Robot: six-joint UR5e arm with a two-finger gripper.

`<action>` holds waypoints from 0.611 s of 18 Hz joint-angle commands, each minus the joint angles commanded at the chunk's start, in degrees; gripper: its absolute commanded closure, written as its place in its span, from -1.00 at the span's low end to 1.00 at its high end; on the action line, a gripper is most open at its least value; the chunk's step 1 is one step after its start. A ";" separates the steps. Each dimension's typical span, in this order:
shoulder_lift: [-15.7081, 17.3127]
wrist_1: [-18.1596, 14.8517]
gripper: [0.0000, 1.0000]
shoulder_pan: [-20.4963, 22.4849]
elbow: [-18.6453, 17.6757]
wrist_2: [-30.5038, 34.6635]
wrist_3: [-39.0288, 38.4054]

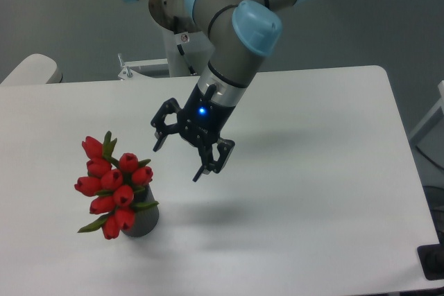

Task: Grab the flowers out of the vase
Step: 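Move the open gripper down to the tulip stems above the vase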

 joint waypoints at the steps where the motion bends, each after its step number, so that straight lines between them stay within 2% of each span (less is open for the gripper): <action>1: -1.05 2.19 -1.00 -0.61 -0.09 -2.81 -0.09; 3: -1.51 3.97 -1.00 -0.88 -1.40 -6.34 0.00; 8: -1.59 6.96 -1.00 -1.06 -3.51 -7.05 1.41; 11: -1.77 7.23 -1.00 -1.06 -3.69 -9.59 2.10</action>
